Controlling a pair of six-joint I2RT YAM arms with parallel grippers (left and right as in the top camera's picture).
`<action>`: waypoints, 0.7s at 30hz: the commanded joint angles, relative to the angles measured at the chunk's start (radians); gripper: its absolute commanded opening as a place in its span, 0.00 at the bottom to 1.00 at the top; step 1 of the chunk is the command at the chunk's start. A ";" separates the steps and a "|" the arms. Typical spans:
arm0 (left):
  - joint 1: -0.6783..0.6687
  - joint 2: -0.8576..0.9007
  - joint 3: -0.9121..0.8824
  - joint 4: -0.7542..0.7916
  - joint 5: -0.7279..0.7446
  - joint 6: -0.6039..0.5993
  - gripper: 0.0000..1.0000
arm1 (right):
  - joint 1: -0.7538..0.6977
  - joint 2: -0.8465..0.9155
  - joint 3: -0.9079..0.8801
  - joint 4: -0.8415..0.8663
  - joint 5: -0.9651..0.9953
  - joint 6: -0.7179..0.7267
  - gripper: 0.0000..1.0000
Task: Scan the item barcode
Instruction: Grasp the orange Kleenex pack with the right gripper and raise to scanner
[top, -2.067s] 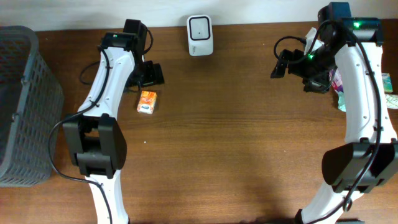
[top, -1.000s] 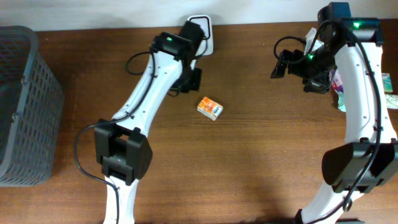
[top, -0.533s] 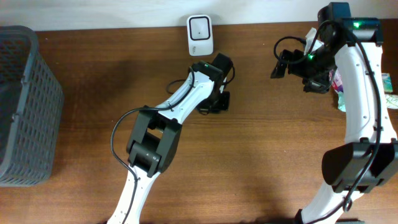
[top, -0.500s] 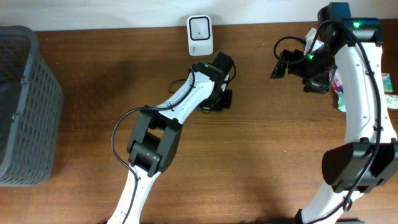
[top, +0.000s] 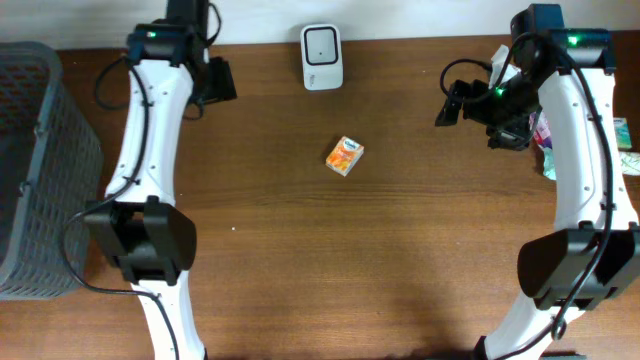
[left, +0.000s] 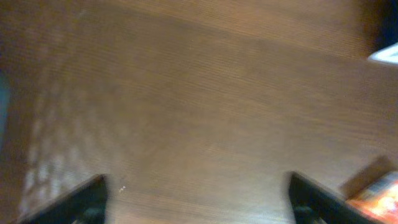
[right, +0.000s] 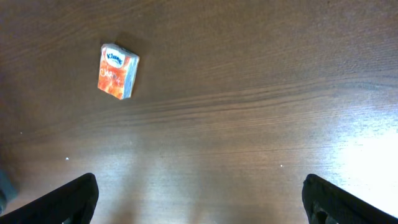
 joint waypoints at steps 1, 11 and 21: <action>0.074 0.001 -0.003 -0.034 -0.040 0.012 0.99 | 0.008 -0.009 -0.005 -0.001 0.009 -0.008 0.99; 0.092 0.001 -0.003 -0.034 -0.040 0.012 0.99 | 0.243 0.029 -0.285 0.447 0.106 0.292 0.99; 0.092 0.001 -0.003 -0.034 -0.040 0.012 0.99 | 0.356 0.290 -0.514 0.896 -0.155 0.447 0.52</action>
